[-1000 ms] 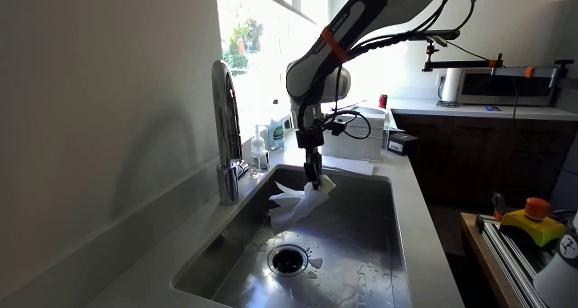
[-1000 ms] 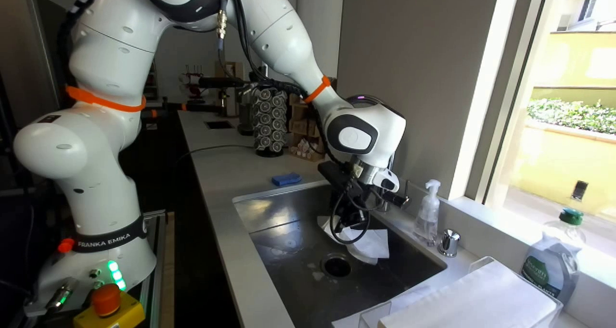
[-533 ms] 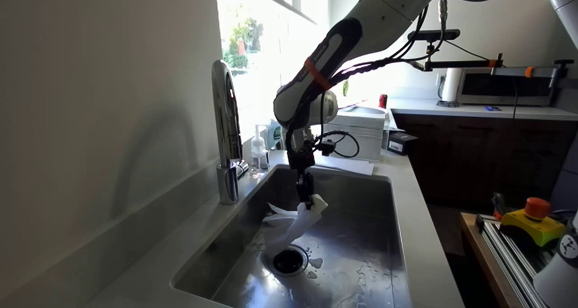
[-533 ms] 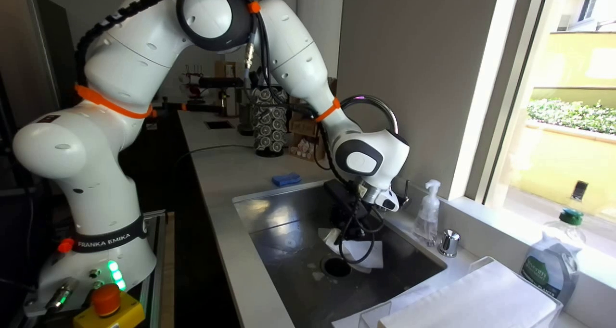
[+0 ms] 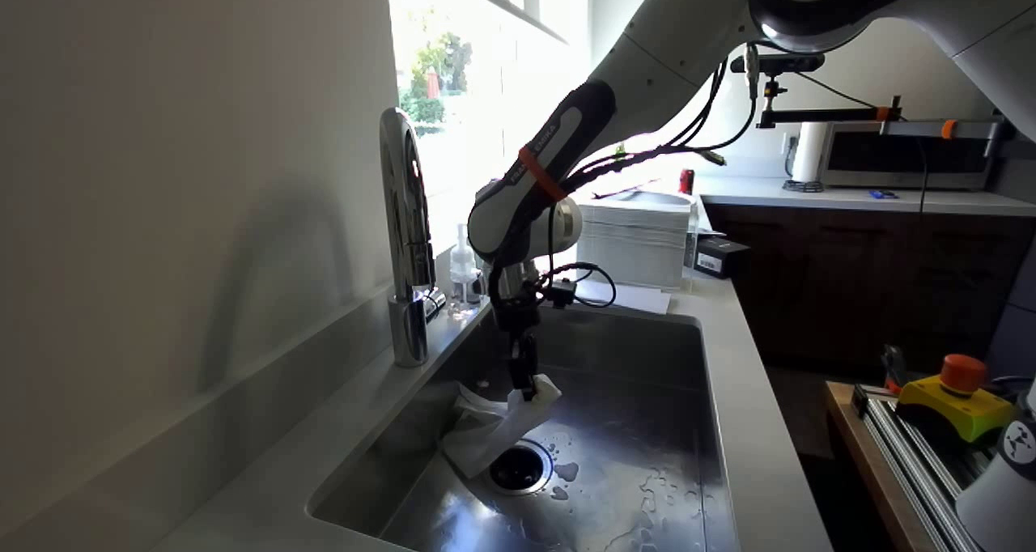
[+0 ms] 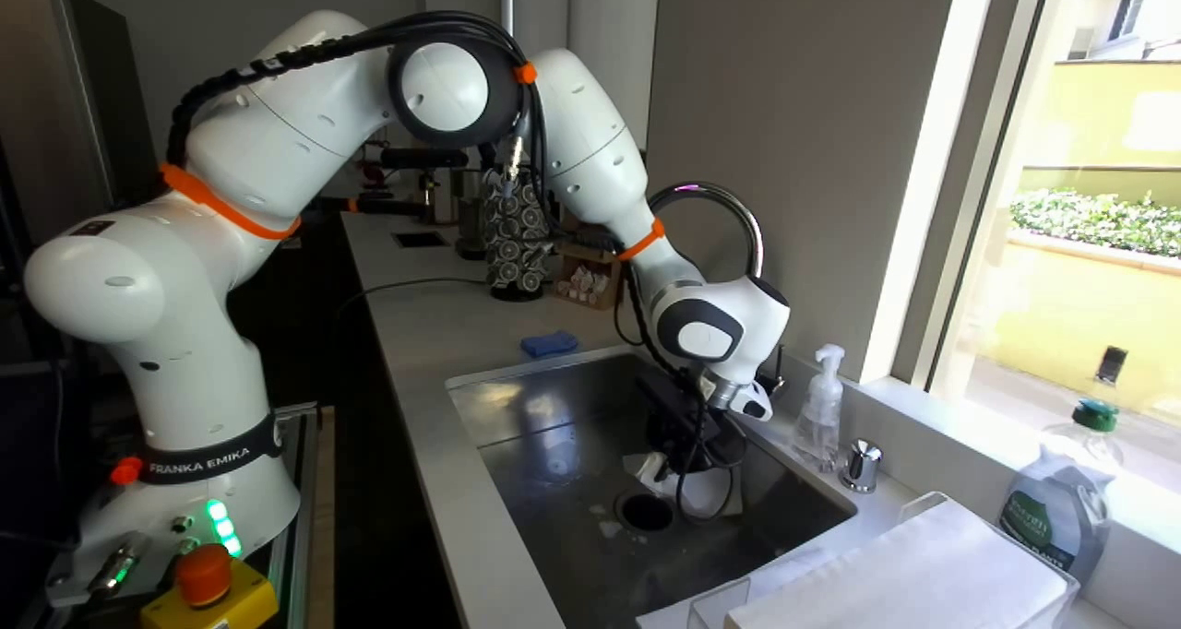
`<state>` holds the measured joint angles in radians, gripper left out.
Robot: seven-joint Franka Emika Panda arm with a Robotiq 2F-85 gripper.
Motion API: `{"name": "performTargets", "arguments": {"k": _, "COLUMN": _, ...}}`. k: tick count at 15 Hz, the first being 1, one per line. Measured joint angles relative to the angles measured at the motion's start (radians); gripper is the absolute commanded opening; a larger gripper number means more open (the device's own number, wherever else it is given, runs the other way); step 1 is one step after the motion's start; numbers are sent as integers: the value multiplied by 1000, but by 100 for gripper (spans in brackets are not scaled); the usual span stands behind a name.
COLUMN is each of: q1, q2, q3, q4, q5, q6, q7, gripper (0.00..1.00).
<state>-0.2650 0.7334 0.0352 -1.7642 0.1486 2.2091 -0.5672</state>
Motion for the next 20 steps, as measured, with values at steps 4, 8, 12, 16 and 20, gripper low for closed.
{"name": "performTargets", "arguments": {"k": 4, "q1": -4, "q2": 63, "q3": 10, "q4": 42, "q5": -1, "q6": 58, "q7": -27, "gripper": 2}}
{"name": "performTargets", "arguments": {"k": 8, "q1": -11, "q2": 108, "q3": 7, "q4": 71, "q5": -5, "q6": 125, "q7": -26, "gripper": 2}}
{"name": "performTargets", "arguments": {"k": 12, "q1": -33, "q2": 128, "q3": 3, "q4": 96, "q5": -5, "q6": 189, "q7": -9, "gripper": 2}}
{"name": "performTargets", "arguments": {"k": 16, "q1": -49, "q2": 150, "q3": 16, "q4": 100, "q5": -4, "q6": 263, "q7": -8, "gripper": 2}}
{"name": "performTargets", "arguments": {"k": 20, "q1": -49, "q2": 186, "q3": 45, "q4": 100, "q5": -4, "q6": 310, "q7": -8, "gripper": 2}}
